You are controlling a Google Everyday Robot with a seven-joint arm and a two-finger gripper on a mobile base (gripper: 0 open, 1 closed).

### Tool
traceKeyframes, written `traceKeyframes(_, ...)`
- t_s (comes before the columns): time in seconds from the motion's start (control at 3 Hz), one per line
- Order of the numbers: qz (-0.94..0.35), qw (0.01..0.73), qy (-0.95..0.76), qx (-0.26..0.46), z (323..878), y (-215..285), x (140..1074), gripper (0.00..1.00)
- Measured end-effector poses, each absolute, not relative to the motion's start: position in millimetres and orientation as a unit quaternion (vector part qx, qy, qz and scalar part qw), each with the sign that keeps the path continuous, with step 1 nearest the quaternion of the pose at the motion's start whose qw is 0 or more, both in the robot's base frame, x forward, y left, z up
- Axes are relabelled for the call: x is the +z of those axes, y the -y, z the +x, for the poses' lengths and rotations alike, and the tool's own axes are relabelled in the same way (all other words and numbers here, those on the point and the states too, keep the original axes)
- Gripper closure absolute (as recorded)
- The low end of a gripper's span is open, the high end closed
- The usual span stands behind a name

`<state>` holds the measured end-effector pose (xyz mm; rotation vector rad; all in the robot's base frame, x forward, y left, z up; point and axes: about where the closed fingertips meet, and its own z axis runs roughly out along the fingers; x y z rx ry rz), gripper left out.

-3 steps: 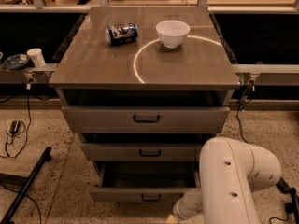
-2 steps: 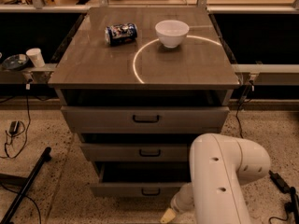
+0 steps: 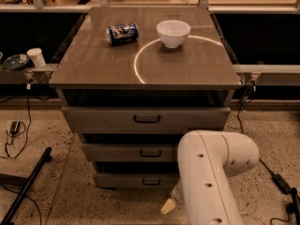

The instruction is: Close bottom drawer

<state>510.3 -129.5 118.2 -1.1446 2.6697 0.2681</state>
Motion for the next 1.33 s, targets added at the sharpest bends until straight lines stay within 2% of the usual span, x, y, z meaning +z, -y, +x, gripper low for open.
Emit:
traceKeyframes(0.67, -0.395, 0.121, -0.909, 0.047, 550.0, 142.7, 117.7, 0.00)
traceKeyframes(1.33, -0.378, 0.132, -0.916, 0.034, 548.7, 160.3, 128.4, 0.00)
